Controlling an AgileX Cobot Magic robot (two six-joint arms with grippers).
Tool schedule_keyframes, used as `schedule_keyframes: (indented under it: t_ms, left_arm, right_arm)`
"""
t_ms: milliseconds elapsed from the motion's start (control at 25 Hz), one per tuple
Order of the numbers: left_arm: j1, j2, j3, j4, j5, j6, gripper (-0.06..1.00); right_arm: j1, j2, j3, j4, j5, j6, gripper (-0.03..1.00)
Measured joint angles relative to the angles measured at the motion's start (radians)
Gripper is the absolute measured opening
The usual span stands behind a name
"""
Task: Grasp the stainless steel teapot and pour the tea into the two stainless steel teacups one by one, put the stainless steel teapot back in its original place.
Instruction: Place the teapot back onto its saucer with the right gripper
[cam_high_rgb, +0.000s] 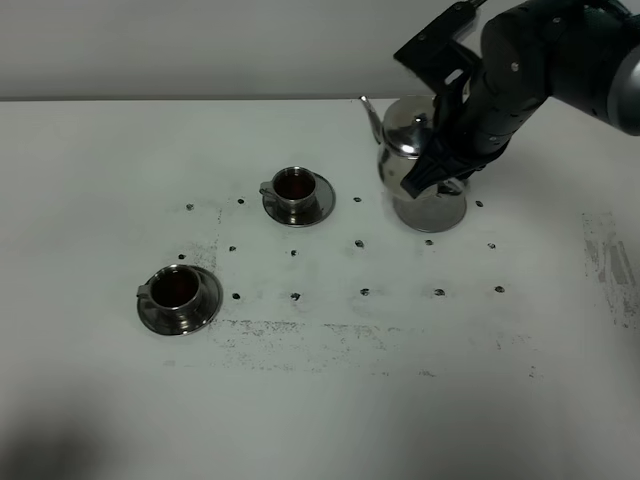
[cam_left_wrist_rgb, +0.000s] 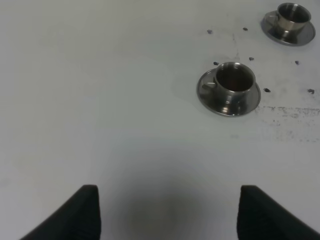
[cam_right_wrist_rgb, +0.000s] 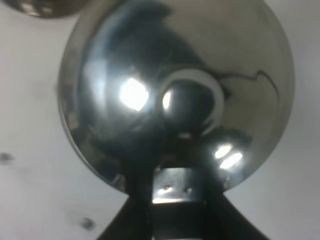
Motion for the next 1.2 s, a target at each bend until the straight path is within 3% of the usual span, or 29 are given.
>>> schedule_keyframes:
  t_ms: [240, 1200]
  left_arm:
    - [0.0, 0.0, 0.0, 0.0, 0.0, 0.0, 0.56]
    - [0.0, 0.0, 0.0, 0.0, 0.0, 0.0, 0.56]
  right_arm:
    - [-0.078, 0.023, -0.001, 0.014, -0.002, 0.001, 0.2]
    - [-0.09, 0.173, -0.001, 0.058, -0.107, -0.004, 0.2]
